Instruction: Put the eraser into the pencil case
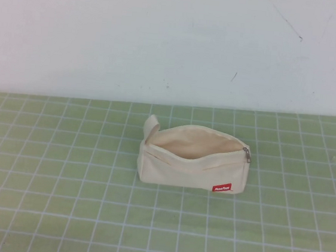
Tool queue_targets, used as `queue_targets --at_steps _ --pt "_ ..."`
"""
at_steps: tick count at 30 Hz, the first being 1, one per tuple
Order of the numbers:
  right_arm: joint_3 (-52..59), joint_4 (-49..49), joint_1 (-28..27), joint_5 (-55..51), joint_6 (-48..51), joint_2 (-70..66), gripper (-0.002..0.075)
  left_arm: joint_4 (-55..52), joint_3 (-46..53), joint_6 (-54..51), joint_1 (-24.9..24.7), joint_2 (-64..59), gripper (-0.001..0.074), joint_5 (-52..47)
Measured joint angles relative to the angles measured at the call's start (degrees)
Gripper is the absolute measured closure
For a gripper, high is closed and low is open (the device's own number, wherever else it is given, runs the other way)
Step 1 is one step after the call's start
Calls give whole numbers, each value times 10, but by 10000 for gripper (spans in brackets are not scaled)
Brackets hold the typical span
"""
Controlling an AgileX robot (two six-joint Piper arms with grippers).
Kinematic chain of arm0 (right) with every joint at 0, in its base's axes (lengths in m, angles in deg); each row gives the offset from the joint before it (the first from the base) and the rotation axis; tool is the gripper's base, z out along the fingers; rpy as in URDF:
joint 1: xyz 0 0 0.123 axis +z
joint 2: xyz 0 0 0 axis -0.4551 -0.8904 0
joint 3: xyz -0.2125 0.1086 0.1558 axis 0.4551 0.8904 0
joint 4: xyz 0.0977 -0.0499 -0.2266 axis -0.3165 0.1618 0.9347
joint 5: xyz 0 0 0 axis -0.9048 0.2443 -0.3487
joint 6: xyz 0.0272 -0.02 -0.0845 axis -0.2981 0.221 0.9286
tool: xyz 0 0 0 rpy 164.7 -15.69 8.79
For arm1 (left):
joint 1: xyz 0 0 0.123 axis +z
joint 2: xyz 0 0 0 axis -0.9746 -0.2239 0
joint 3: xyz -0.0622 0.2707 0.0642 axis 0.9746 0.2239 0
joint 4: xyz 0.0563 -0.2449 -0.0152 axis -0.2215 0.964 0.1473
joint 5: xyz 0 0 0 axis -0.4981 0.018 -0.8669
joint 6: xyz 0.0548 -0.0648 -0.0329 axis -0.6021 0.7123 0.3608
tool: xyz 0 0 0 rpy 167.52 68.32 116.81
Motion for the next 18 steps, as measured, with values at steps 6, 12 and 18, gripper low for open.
queue_targets --at_steps 6,12,18 --pt "177 -90 0 77 -10 165 725 0 0 0 0 0 736 0" --pt "305 -217 0 92 -15 228 725 0 0 0 0 0 736 0" --pt "399 -226 0 118 -15 229 725 0 0 0 0 0 736 0"
